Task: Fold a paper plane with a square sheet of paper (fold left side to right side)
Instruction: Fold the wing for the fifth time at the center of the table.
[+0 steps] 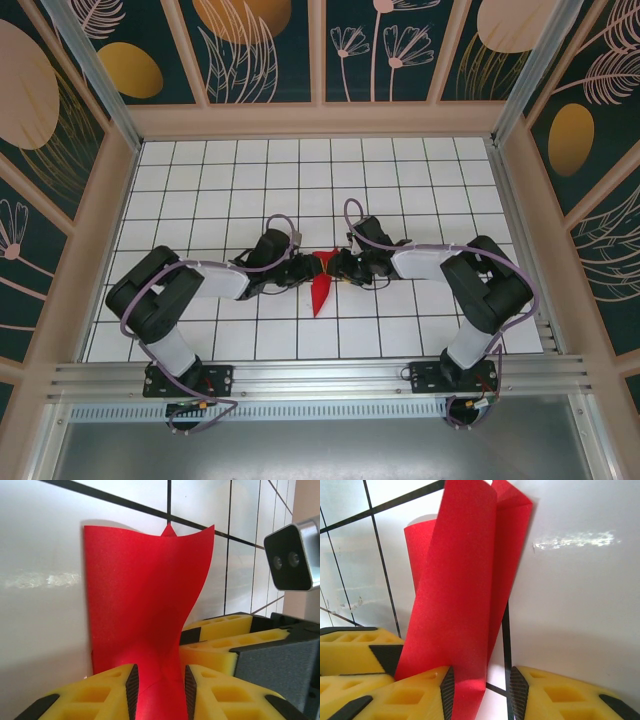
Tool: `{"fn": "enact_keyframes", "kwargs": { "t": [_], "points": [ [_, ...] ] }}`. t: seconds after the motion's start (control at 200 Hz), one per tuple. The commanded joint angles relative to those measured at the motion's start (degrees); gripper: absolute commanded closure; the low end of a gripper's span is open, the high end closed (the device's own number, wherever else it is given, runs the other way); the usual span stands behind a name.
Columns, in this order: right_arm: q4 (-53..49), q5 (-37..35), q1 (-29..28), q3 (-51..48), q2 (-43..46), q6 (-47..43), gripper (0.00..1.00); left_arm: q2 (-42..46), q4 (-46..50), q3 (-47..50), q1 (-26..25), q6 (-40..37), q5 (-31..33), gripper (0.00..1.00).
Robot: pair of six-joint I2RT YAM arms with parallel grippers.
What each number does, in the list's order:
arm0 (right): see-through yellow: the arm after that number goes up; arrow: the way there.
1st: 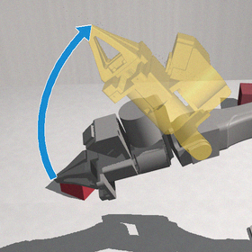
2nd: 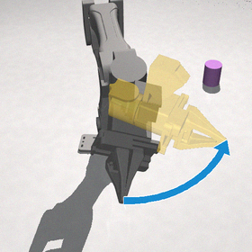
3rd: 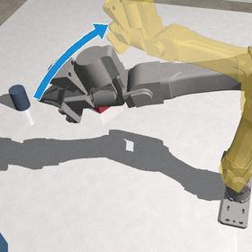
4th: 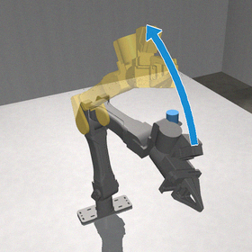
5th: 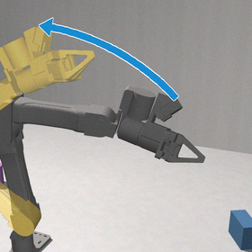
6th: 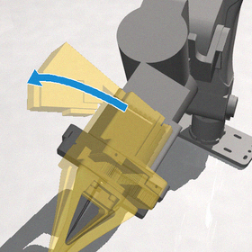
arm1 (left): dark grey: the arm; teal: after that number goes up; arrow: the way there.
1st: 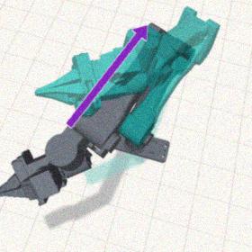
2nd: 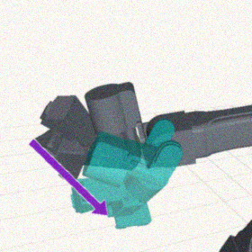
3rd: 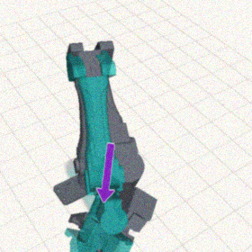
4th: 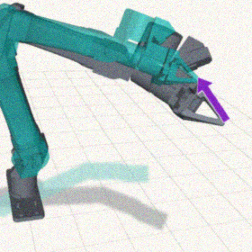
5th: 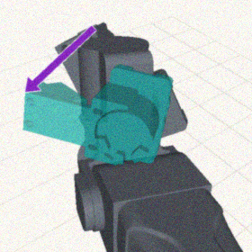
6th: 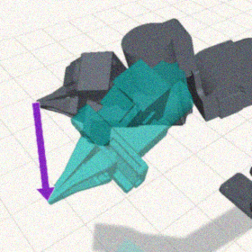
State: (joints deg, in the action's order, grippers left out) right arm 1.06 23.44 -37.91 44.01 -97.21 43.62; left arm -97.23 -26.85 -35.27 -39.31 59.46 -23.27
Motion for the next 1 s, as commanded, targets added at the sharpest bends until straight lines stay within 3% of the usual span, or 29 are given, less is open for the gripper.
{"fn": "enact_keyframes", "kwargs": {
  "t": [0.0,0.145,0.4,0.681,0.996],
  "points": [
    [0.63,-0.39,-1.16,-0.07,-4.82,-1.04,0.60,-0.62,-2.76,-1.31,0.39,0.23,-1.89,0.69],
    [0.57,-0.24,-1.20,0.09,-5.03,-1.13,0.60,-2.12,-2.95,-1.39,0.40,0.22,-1.96,0.75],
    [0.02,-0.33,-1.11,0.29,-4.58,-1.74,0.60,-1.31,1.62,-2.04,0.87,-2.24,0.84,1.00],
    [1.69,1.42,0.02,-0.18,-1.33,-3.62,0.55,0.60,4.53,-2.13,3.95,-8.32,-0.58,1.00],
    [8.67,6.92,5.73,2.13,1.13,-1.53,0.20,-0.66,3.65,-2.57,4.32,-9.67,-2.75,1.00]
  ]
}}
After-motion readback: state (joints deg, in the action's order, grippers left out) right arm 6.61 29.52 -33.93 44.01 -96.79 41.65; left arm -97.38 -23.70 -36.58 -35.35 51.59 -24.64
